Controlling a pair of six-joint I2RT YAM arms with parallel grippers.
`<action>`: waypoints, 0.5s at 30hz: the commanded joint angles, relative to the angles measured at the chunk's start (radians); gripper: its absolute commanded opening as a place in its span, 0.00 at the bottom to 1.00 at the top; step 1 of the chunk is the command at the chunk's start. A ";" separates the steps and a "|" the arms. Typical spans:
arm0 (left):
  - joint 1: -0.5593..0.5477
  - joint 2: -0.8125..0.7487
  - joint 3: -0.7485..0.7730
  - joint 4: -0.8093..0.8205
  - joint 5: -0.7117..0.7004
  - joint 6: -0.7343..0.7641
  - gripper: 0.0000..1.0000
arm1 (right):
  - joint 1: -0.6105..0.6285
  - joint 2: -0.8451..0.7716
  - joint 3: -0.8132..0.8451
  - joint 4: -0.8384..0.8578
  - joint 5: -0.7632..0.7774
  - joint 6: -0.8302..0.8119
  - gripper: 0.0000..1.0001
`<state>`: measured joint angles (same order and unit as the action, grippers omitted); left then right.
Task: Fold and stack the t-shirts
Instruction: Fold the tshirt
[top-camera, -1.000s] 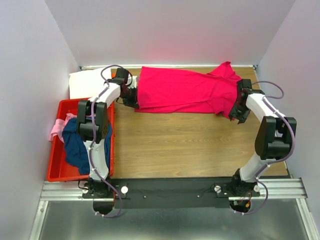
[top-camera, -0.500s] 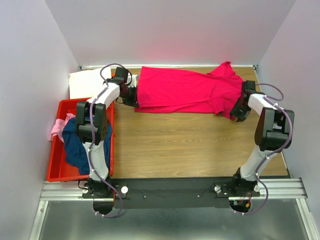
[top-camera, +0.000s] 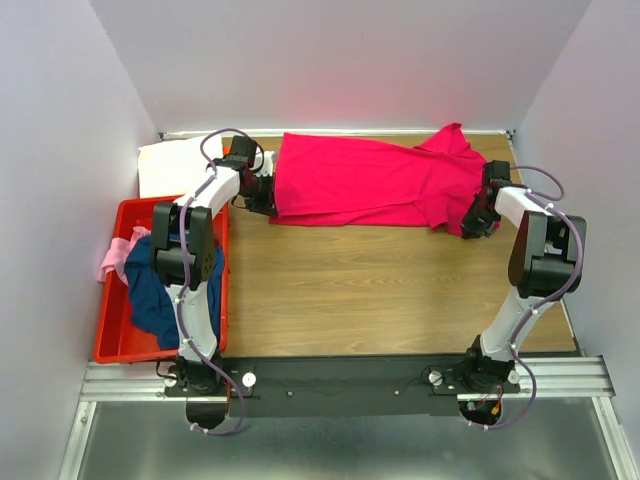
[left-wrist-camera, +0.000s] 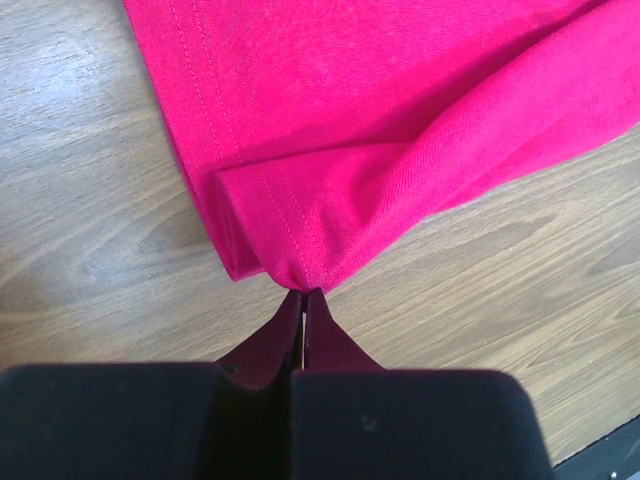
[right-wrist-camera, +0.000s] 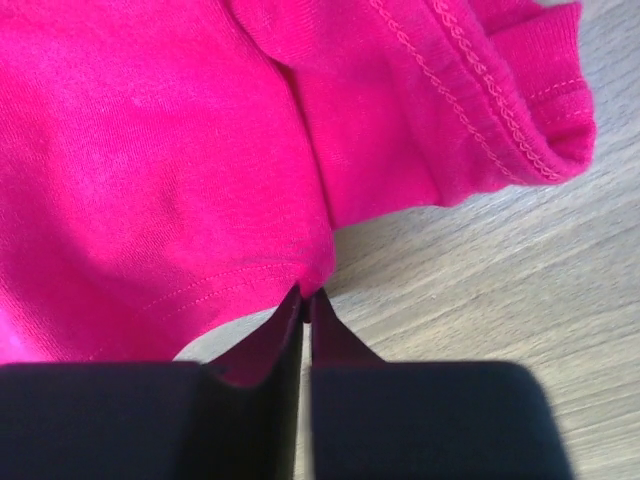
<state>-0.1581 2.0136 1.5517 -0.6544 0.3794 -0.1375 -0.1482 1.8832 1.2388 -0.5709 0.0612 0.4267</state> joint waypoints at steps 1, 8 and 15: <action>0.000 -0.035 0.002 -0.007 0.009 0.019 0.00 | -0.013 0.022 -0.024 0.008 0.003 -0.008 0.07; 0.002 -0.067 -0.025 0.012 -0.008 0.010 0.00 | -0.014 -0.120 -0.047 -0.046 0.002 0.003 0.00; 0.006 -0.137 -0.117 0.067 -0.005 -0.028 0.00 | -0.014 -0.298 -0.055 -0.165 0.018 0.021 0.00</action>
<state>-0.1581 1.9427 1.4734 -0.6254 0.3786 -0.1452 -0.1528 1.6875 1.1896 -0.6449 0.0593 0.4301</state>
